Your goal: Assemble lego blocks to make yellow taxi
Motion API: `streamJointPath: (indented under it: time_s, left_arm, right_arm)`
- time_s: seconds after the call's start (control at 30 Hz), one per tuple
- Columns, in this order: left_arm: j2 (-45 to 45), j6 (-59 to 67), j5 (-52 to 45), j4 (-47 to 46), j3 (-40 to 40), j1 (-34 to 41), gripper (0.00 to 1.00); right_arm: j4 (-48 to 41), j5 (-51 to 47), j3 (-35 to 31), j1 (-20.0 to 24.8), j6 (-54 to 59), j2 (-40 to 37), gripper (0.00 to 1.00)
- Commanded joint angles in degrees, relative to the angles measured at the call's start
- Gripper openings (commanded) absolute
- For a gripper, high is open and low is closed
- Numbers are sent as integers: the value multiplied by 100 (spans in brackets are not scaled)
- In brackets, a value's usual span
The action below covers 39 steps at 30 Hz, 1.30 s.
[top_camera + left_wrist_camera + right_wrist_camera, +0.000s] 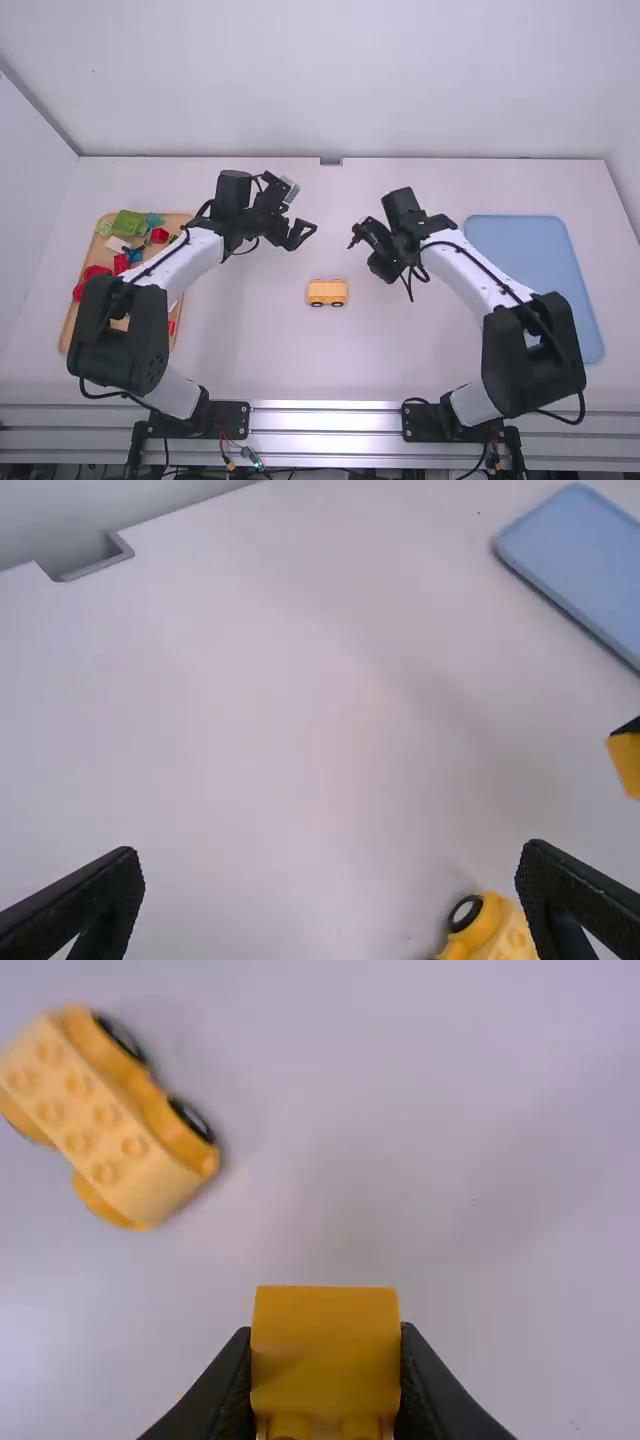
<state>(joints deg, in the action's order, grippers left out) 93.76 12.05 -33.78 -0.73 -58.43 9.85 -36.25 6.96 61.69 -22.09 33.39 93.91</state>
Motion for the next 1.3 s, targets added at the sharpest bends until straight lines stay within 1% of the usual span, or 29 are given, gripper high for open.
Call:
streamJointPath:
  time_s: [0.0,0.1,0.2,0.23,0.3,0.33,0.43,0.5,0.6,0.63,0.77,1.0,1.17,1.2,1.27]
  left_arm:
    - [11,304,28,-42,-144,-55,99]
    - [2,697,-98,-37,-116,-118,99]
    - [-11,1545,-850,-162,-92,-221,99]
    - [-26,2046,-1303,-297,-81,-267,99]
    - [-61,3012,-2076,-680,-74,-411,99]
    - [-66,3263,-2234,-800,-74,-459,99]
    - [-66,4446,-3091,-1458,-74,-866,99]
    - [-63,5289,-3827,-2041,-74,-1176,99]
    - [-63,6205,-4332,-2728,-74,-1436,99]
    - [-63,6529,-4441,-2994,-74,-1528,99]
    - [-63,7060,-4496,-3515,-74,-1661,99]
    - [-63,7049,-4476,-3580,-74,-1617,99]
    - [-63,7051,-4507,-3609,-74,-1661,99]
    - [-63,7051,-4509,-3637,-74,-1659,99]
    - [-63,7047,-4505,-3639,-74,-1659,99]
  right_arm:
    - [-50,-833,39,-280,887,372,0]
    - [-245,-876,39,-455,1290,717,0]
    - [-302,-883,39,-581,1506,1016,0]
    - [-256,-916,39,-623,1508,1106,0]
    - [-166,-1010,39,-651,1513,1226,0]
    - [-153,-1005,39,-651,1513,1231,0]
    - [-133,-898,39,-643,1622,1228,0]
    - [-35,-789,37,-651,1707,1228,0]
    - [98,-691,37,-640,1770,1231,0]
    - [146,-680,37,-654,1768,1231,0]
    - [85,-680,59,-647,1766,1268,0]
    - [-59,-680,57,-647,1746,1268,1]
    - [-63,-702,50,-647,1744,1268,5]
    - [-66,-693,48,-647,1744,1268,9]
    - [-70,-662,48,-645,1742,1268,13]
